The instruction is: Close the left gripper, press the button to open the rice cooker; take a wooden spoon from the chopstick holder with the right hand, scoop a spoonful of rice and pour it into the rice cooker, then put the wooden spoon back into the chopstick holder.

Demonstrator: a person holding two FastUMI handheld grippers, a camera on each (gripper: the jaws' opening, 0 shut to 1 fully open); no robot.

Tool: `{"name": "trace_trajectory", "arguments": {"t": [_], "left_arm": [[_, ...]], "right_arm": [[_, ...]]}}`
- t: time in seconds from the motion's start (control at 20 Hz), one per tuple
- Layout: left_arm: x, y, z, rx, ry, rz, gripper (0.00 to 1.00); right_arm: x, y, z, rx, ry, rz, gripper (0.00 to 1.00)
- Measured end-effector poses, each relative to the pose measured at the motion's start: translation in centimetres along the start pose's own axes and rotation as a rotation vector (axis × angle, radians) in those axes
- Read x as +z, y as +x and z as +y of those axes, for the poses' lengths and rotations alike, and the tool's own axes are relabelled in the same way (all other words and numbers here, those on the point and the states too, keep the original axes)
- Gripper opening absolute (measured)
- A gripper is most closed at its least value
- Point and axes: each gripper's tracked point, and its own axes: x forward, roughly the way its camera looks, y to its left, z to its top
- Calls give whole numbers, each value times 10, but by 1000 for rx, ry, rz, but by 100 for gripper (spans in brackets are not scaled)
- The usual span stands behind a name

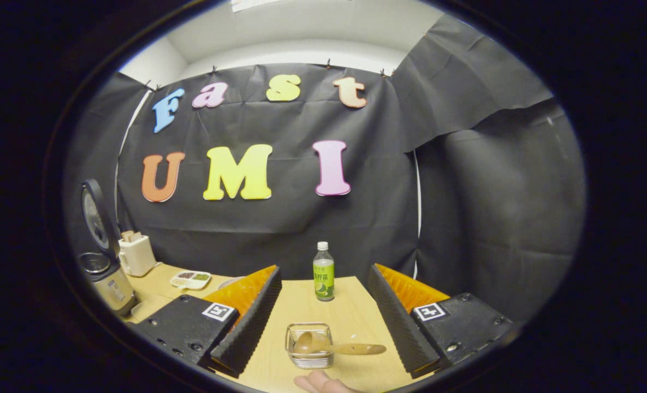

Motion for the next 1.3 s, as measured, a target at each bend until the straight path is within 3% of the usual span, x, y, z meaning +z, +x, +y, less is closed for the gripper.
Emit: {"name": "trace_trajectory", "arguments": {"t": [0.25, 0.9, 1.3], "left_arm": [[32, 33, 7, 21, 48, 2, 94], [108, 138, 29, 71, 76, -36, 94], [120, 243, 35, 21, 65, 9, 95]], "right_arm": [[9, -42, 14, 77, 57, -8, 100], [-39, -95, -11, 112, -1, 101, 100], [-44, -102, -14, 116, -29, 118, 100]]}}
